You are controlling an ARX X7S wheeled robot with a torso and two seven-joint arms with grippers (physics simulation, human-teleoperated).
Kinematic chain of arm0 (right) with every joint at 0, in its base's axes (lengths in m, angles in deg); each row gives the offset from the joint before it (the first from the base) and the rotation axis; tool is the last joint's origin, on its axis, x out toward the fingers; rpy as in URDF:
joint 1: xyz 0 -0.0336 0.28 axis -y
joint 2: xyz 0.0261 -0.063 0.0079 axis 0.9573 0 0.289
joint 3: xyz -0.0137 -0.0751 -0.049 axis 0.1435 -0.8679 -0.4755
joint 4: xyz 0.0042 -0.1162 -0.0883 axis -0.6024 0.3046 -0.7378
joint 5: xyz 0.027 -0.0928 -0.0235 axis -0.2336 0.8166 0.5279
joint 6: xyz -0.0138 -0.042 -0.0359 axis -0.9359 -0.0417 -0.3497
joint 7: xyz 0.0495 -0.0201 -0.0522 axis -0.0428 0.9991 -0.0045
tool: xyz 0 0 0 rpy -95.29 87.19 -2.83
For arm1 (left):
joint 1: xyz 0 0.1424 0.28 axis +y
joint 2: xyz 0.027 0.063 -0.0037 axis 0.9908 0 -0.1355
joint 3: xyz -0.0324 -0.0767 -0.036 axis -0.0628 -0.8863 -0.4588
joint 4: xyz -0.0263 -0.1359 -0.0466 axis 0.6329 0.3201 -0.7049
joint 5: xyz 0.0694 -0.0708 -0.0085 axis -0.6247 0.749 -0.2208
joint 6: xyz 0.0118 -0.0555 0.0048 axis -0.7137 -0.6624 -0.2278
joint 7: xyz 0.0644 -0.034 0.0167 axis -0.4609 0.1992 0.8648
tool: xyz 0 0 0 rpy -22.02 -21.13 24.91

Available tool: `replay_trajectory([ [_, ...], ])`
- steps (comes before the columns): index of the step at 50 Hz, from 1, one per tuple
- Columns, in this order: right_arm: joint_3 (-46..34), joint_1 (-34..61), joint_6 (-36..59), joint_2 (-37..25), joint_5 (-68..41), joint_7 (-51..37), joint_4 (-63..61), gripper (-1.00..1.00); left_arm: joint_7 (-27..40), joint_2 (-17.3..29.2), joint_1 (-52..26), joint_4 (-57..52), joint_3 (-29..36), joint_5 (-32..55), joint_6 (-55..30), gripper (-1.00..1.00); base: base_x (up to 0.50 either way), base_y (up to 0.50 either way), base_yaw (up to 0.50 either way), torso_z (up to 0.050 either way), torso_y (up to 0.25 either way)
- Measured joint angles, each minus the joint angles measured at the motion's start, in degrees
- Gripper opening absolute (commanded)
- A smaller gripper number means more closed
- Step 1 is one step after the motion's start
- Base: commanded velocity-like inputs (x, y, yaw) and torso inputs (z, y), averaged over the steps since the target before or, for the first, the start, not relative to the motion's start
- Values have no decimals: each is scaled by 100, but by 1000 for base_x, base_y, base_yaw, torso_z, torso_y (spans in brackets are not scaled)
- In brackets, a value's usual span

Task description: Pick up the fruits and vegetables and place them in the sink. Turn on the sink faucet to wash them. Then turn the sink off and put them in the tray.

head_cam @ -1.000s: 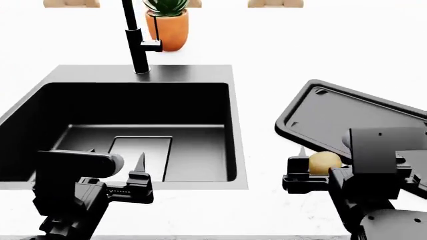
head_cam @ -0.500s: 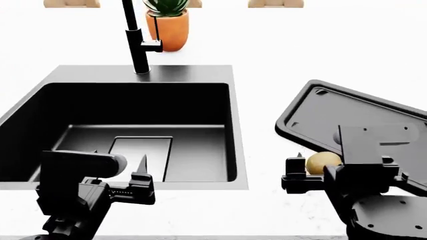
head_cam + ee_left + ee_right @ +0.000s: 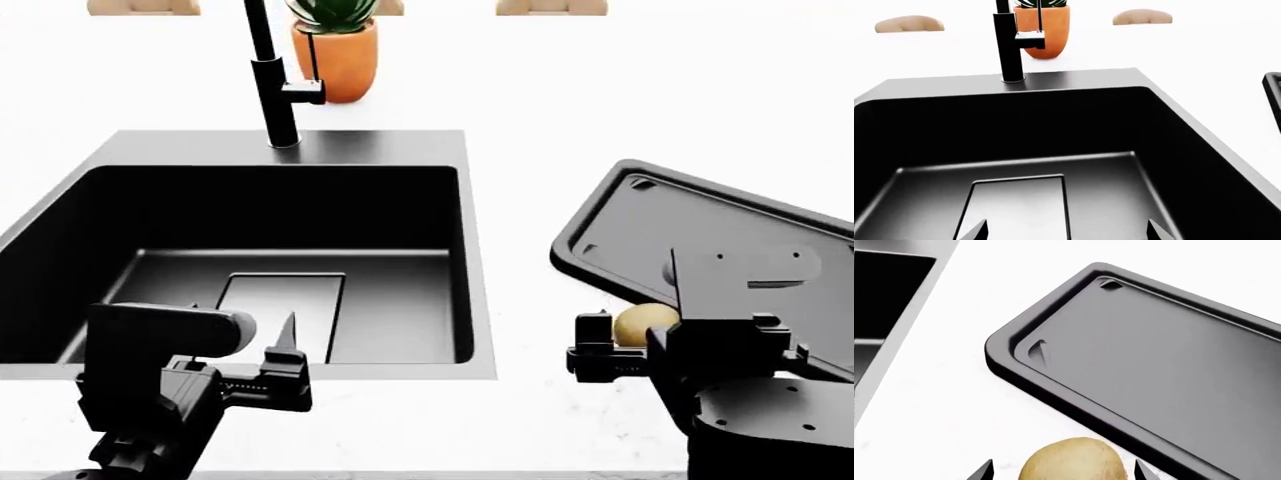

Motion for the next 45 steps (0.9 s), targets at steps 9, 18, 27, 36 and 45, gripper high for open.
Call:
replay_trajectory([
  [9, -100, 13, -78, -32, 197, 164, 122, 100, 57, 39, 13, 47, 39, 63, 61, 100, 0, 0, 0, 0, 0],
  [18, -223, 12, -173, -52, 440, 379, 266, 100, 110, 78, 35, 84, 68, 115, 125, 100, 0, 0, 0, 0, 0],
  [27, -340, -1, -271, -69, 654, 574, 395, 100, 154, 120, 66, 118, 101, 153, 195, 100, 0, 0, 0, 0, 0],
  [36, -417, -8, -348, -97, 833, 676, 476, -100, 186, 161, 100, 163, 152, 159, 282, 100, 0, 0, 0, 0, 0],
  [45, -452, -29, -414, -135, 842, 664, 430, -100, 232, 194, 110, 192, 179, 197, 328, 100, 0, 0, 0, 0, 0],
])
